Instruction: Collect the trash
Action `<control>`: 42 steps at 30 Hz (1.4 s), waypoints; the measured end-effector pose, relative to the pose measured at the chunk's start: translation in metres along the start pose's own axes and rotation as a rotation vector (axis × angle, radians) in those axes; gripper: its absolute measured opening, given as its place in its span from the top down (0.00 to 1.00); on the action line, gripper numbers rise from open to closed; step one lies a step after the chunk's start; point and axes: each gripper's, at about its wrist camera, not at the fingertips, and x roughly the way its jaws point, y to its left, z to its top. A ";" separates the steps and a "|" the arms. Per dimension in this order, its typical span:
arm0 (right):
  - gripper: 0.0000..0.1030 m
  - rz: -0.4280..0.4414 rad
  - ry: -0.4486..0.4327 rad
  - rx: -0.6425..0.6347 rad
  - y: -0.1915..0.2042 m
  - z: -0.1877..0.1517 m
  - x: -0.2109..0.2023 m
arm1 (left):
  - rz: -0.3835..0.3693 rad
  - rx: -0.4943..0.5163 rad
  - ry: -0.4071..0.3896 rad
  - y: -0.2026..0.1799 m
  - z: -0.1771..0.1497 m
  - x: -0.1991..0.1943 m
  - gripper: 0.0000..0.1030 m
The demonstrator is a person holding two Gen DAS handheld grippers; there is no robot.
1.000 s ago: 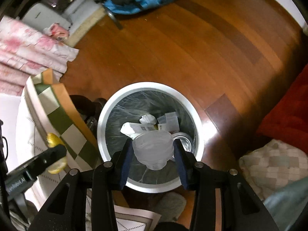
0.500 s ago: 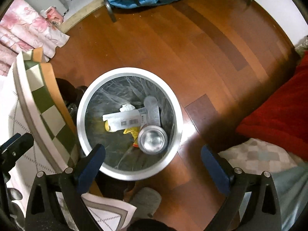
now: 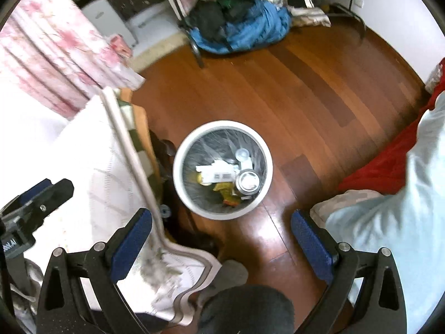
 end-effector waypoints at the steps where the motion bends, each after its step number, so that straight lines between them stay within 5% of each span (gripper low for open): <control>1: 0.02 0.011 -0.012 -0.006 0.003 -0.003 -0.014 | -0.009 0.004 -0.007 -0.002 -0.002 -0.009 0.05; 12: 0.02 0.112 -0.109 -0.064 0.037 -0.035 -0.132 | -0.095 0.027 -0.146 -0.007 -0.020 -0.125 0.05; 23: 0.01 0.187 -0.165 -0.101 0.055 -0.055 -0.202 | -0.137 0.022 -0.191 -0.003 -0.039 -0.177 0.05; 42: 0.00 0.183 -0.173 -0.148 0.068 -0.063 -0.224 | -0.144 0.010 -0.229 0.001 -0.052 -0.201 0.05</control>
